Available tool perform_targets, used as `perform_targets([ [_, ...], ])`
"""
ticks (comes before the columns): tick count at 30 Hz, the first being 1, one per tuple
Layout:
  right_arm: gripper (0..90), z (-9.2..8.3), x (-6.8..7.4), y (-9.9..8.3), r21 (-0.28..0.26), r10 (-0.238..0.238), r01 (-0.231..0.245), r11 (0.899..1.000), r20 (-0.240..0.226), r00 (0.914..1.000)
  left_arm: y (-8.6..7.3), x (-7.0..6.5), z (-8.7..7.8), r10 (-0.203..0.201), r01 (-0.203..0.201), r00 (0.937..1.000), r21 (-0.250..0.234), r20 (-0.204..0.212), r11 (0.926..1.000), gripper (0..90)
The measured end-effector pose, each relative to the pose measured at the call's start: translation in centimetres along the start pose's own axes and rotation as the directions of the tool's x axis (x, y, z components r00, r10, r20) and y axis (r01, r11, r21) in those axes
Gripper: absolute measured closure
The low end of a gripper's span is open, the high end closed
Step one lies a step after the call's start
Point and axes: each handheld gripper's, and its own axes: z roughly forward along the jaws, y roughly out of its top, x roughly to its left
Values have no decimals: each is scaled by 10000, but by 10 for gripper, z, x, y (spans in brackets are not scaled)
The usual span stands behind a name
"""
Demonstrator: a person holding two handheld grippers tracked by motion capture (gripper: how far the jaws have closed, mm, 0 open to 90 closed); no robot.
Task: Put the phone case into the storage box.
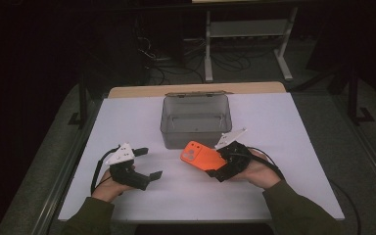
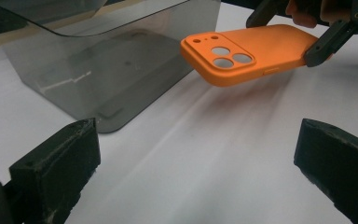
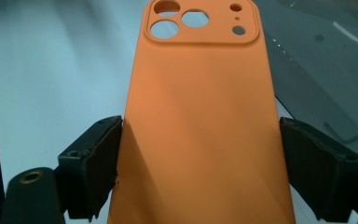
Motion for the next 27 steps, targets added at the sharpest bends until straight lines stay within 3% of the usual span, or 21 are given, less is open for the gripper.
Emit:
perform_targets([
  [19, 155, -1, -1, 0, -15, 30, -30, 10000, 44, 10000, 11, 0, 14, -35, 35, 9999, -50, 104, 10000, 0],
  [27, 156, -2, -2, 0, -10, 52, -52, 10000, 57, 10000, 17, 0, 18, 64, -59, 9998, -301, 168, 9995, 0],
])
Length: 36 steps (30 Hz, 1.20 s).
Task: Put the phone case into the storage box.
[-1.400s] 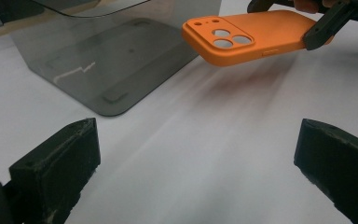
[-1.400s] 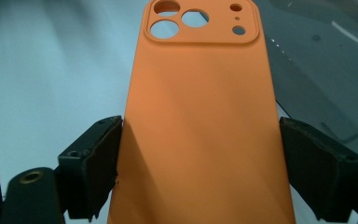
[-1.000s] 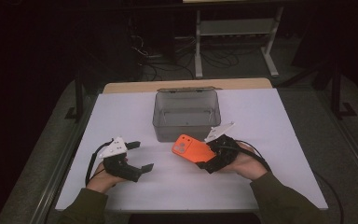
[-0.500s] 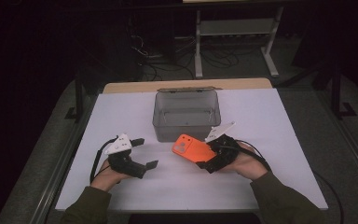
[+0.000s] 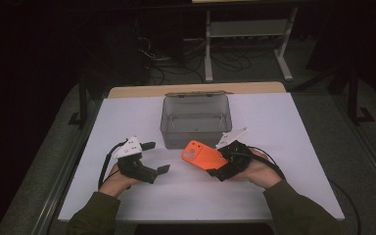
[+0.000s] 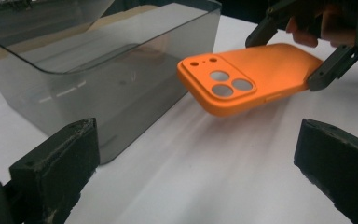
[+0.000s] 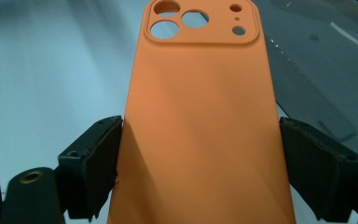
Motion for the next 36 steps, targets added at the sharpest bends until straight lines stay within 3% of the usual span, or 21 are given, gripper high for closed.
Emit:
perform_targets([
  [36, 155, 0, -1, -1, 39, -57, 57, 10000, 49, 10000, 20, -5, 31, 531, -527, 9985, -450, 90, 9976, 0],
])
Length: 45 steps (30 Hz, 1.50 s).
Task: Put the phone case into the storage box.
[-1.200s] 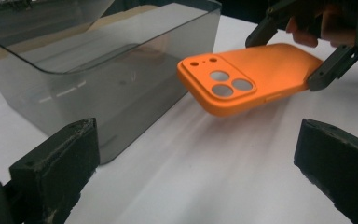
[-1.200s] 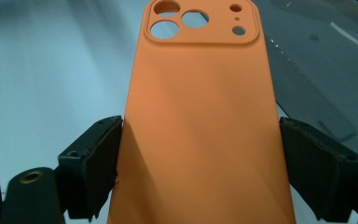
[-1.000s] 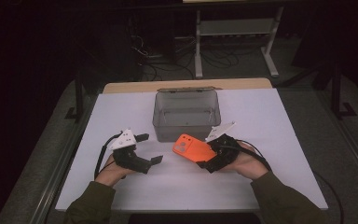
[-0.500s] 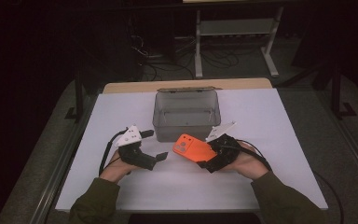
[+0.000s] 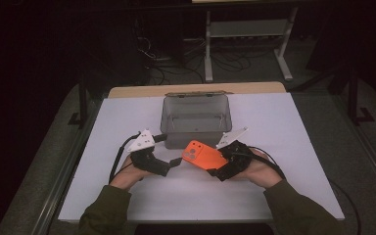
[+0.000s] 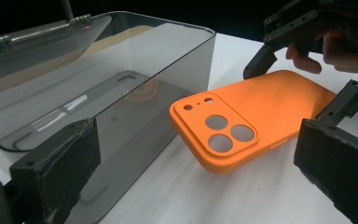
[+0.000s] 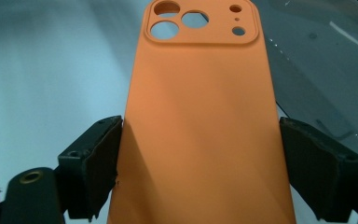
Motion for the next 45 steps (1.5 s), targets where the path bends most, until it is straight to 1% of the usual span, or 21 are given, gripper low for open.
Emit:
perform_targets([
  [5, 156, 0, 0, 0, 2, -3, 3, 10000, 23, 10000, -1, -1, 1, 65, -65, 10000, 48, 28, 10000, 0],
  [15, 156, 0, -1, 0, -10, 5, -5, 10000, 43, 10000, -4, -2, 6, 140, -143, 9999, 385, 90, 9992, 0],
  [18, 156, 0, 0, 0, -1, 6, -6, 10000, 51, 10000, -4, -2, 6, 171, -177, 9998, 576, 113, 9982, 0],
  [22, 155, 1, 0, 0, -22, 1, -1, 10000, 49, 10000, -6, -3, 8, 342, -351, 9993, 870, 118, 9956, 0],
  [27, 155, 1, 0, 0, -18, -8, 8, 10000, 55, 10000, -6, -5, 10, 665, -672, 9977, 1167, 104, 9909, 0],
  [34, 155, 1, 0, 0, -5, -7, 7, 10000, 49, 10000, -6, -7, 11, 1098, -1105, 9939, 1521, 131, 9822, 0],
  [39, 155, 1, 0, 0, -5, -1, 1, 10000, 57, 10000, -7, -7, 11, 1328, -1329, 9911, 1669, 116, 9770, 0],
  [44, 155, 0, -1, 0, 4, -10, 10, 10000, 60, 10000, -8, -7, 11, 1614, -1600, 9869, 1793, 65, 9707, 0],
  [45, 155, 0, -1, 0, 6, 15, -15, 10000, 69, 10000, -8, -7, 11, 1628, -1613, 9866, 1776, 61, 9708, 0],
])
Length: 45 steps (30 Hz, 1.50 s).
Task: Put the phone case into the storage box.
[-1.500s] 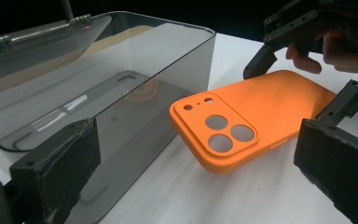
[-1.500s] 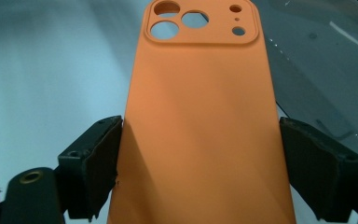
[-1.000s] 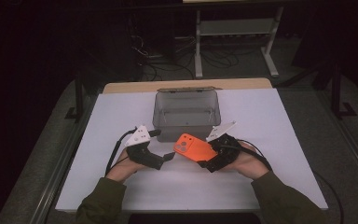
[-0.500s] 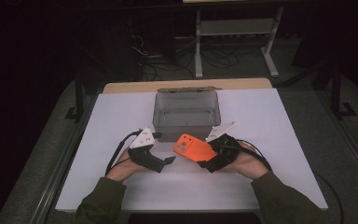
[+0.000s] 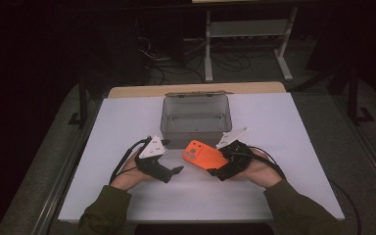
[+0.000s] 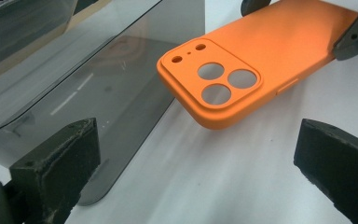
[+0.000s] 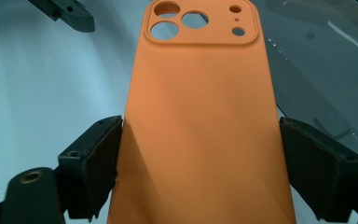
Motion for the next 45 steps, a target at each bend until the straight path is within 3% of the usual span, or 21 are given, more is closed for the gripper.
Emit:
perform_targets([
  [20, 155, 0, 0, 0, -9, -33, 33, 10000, 7, 10000, 0, -2, -1, 865, -865, 9957, 16, -324, 9962, 0],
  [32, 155, 1, 0, 0, -8, -62, 62, 10000, 18, 10000, 2, -5, -3, 1432, -1433, 9885, 0, -495, 9897, 0],
  [45, 156, 1, 0, 0, -4, -64, 64, 10000, 18, 10000, 4, -9, -4, 2232, -2225, 9715, 175, -803, 9748, 0],
])
